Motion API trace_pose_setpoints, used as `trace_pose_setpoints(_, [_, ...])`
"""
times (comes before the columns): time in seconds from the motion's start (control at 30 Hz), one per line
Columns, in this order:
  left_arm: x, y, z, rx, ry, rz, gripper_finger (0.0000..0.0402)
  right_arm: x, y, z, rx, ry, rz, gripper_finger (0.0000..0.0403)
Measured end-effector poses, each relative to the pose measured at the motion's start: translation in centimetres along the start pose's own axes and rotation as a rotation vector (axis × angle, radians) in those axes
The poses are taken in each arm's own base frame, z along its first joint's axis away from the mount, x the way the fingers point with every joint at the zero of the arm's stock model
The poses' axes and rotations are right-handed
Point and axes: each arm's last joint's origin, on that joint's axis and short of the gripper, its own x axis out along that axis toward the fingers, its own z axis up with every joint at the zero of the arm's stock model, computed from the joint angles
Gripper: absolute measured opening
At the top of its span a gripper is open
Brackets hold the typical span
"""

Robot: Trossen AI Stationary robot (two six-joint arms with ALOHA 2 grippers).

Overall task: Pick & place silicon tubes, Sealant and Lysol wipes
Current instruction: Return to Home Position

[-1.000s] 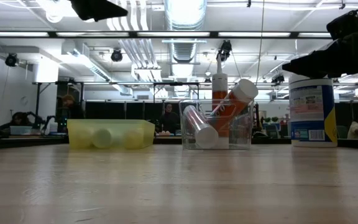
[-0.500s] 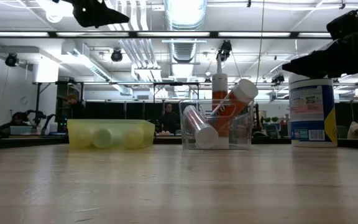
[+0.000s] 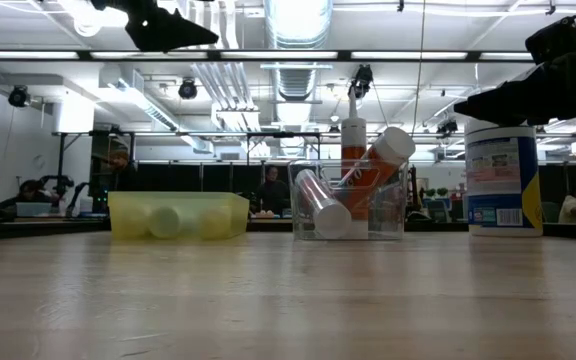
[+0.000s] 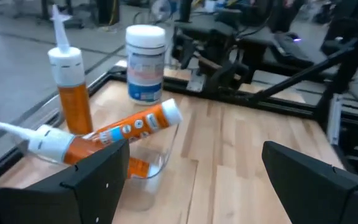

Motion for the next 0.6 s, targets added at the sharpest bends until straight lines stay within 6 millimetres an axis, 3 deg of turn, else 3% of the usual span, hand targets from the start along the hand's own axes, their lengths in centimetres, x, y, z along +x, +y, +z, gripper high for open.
trace_pose_setpoints(0.13, [-1.3,0.3,-0.7,0.009,-0.069,-0.055,0.0361,0.0,0.0,0.0,0.0,0.0,0.0,0.032])
trace_pose_setpoints(0.43, [-6.6,2.0,-3.4,0.023,-0.239,-0.073,0.0361,0.0,0.0,0.0,0.0,0.0,0.0,0.032])
trace_pose_setpoints(0.6, [-8.0,2.6,-5.0,-0.011,-0.295,-0.084,0.0361,0.0,0.0,0.0,0.0,0.0,0.0,0.032])
